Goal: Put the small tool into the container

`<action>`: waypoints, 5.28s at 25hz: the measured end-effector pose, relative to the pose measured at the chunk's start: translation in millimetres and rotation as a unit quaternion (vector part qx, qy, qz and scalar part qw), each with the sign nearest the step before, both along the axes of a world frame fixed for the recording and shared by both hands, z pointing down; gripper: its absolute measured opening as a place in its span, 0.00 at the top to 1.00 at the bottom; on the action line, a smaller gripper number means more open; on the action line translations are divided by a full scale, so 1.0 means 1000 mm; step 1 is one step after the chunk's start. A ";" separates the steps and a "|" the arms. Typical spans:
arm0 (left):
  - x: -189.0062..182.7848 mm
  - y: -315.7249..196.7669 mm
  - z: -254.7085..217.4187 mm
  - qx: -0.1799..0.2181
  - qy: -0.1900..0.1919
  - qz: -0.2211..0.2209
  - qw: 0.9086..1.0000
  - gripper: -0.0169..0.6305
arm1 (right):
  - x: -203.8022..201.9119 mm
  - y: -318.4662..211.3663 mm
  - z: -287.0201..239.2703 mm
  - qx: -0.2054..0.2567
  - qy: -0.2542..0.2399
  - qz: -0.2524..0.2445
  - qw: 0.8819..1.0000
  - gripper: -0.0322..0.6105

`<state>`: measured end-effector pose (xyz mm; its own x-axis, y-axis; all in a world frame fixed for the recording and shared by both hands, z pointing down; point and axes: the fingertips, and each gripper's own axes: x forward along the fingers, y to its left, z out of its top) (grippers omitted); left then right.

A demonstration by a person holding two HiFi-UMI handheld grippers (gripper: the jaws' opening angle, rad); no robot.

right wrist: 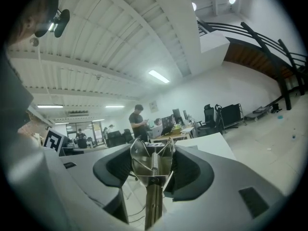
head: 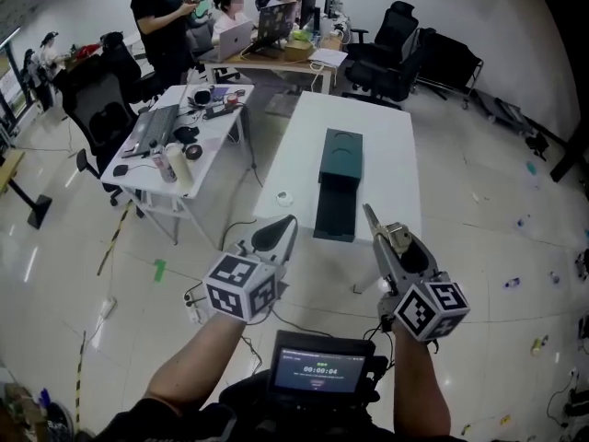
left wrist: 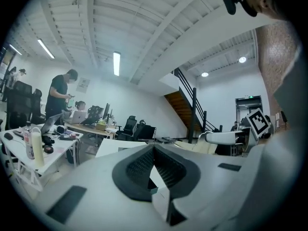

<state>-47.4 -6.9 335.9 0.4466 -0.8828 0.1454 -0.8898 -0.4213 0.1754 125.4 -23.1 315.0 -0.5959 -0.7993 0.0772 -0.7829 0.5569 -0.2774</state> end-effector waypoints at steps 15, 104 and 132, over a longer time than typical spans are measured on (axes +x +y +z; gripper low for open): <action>0.012 -0.136 0.018 -0.024 -0.008 -0.042 0.999 0.94 | 0.004 -0.145 0.019 -0.028 -0.001 -0.023 0.999 0.56; -0.057 -0.394 0.216 -0.176 -0.016 0.092 0.980 0.94 | -0.127 -0.419 0.353 -0.307 0.129 0.095 0.938 0.50; -0.035 -0.415 0.259 -0.225 -0.011 0.070 0.972 0.94 | -0.102 -0.423 0.356 -0.313 0.194 0.095 0.925 0.81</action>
<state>-82.0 -421.5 594.8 0.5498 -0.6585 0.5139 -0.8352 -0.4225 0.3522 23.0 -446.1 670.6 -0.2803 -0.6130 0.7387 -0.9582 0.2248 -0.1770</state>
